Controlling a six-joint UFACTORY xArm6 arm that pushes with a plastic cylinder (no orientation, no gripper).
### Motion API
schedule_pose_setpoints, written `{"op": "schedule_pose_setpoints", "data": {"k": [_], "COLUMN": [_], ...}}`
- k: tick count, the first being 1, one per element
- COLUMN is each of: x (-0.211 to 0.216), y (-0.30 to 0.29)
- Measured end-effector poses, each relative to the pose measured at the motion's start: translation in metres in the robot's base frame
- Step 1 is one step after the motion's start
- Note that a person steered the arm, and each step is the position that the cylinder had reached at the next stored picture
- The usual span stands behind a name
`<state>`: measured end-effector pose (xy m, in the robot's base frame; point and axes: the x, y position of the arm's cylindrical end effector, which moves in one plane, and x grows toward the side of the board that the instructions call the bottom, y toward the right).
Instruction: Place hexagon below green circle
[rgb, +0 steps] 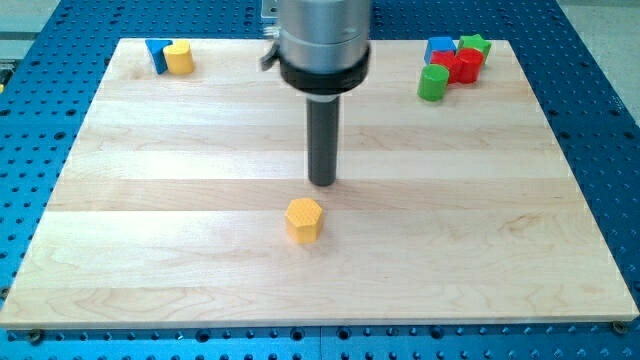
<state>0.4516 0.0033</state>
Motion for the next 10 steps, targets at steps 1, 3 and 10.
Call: {"op": "schedule_pose_setpoints", "data": {"k": [1, 3, 10], "x": [-0.023, 0.102, 0.074], "y": [-0.061, -0.085, 0.107]}}
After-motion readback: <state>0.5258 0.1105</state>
